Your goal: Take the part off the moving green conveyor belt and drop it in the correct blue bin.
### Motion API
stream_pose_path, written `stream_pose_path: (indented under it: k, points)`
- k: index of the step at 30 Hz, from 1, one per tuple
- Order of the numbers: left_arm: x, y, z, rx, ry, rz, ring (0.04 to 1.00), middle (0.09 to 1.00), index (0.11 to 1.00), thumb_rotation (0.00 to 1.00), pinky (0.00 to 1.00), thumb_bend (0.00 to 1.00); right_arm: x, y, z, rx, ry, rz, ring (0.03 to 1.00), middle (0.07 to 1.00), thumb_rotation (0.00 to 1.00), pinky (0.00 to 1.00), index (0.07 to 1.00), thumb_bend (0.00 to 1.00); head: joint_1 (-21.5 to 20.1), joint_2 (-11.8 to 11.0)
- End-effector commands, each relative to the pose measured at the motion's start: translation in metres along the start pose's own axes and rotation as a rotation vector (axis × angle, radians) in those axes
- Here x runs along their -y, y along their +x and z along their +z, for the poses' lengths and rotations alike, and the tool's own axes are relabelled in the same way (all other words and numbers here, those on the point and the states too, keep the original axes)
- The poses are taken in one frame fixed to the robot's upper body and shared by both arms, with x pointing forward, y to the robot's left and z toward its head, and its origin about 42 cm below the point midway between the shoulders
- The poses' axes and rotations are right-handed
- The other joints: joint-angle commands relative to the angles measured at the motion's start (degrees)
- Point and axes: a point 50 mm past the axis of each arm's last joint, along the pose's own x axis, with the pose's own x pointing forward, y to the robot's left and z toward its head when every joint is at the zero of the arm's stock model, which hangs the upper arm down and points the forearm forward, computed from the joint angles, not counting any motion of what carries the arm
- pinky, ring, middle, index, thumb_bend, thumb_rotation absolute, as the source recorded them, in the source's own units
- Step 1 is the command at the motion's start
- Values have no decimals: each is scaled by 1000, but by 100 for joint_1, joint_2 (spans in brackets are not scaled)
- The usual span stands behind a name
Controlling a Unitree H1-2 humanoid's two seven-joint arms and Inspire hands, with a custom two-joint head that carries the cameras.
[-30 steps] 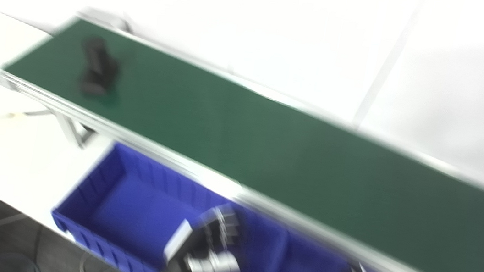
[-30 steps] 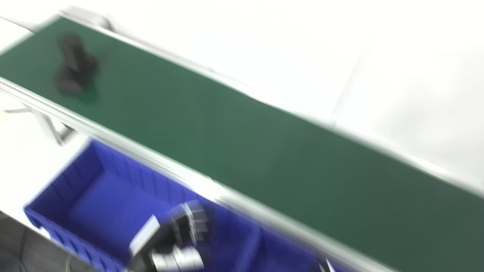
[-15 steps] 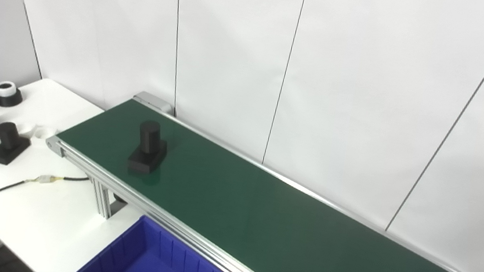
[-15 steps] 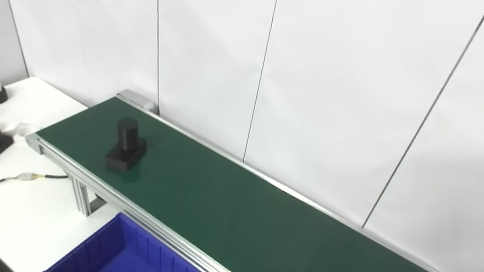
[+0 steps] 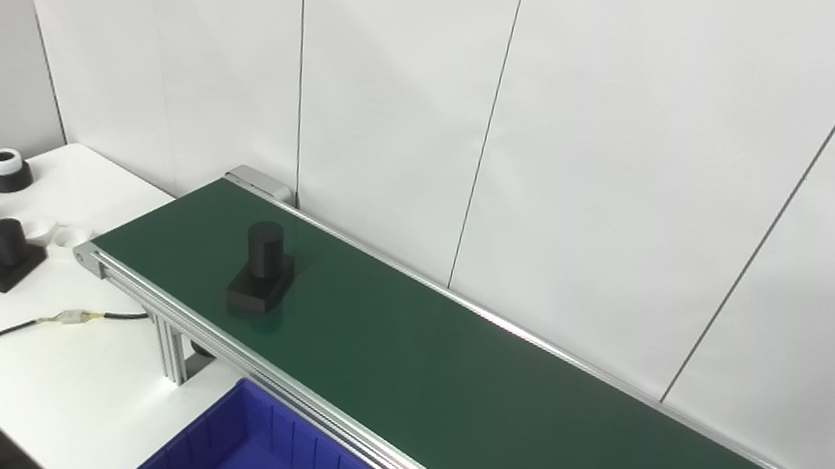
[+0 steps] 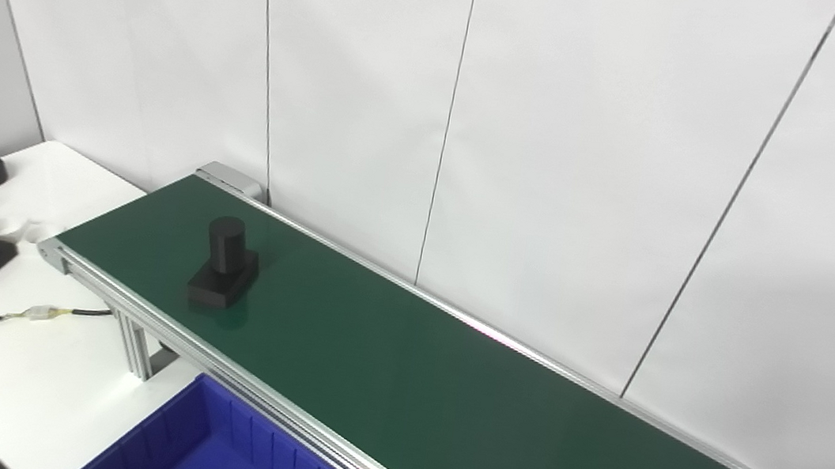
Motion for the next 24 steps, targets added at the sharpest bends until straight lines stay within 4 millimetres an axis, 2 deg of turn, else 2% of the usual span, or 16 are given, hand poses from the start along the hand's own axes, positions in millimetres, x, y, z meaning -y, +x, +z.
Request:
stream_pose_path:
  k: [1, 20, 24]
  points:
    - [3, 5, 12, 69, 10, -25, 608, 668, 730, 0, 577, 808, -1, 6, 14, 86, 12, -2, 708, 802, 0, 595, 850, 548, -26, 33]
    - [2, 2, 10, 66, 12, -13, 610, 669, 723, 0, 575, 785, -2, 4, 14, 85, 7, -3, 699, 793, 0, 588, 837, 543, -260, 56]
    - [1, 1, 11, 70, 7, -14, 612, 671, 724, 0, 578, 741, -3, 5, 14, 87, 5, -2, 705, 791, 0, 592, 833, 547, -330, 65]
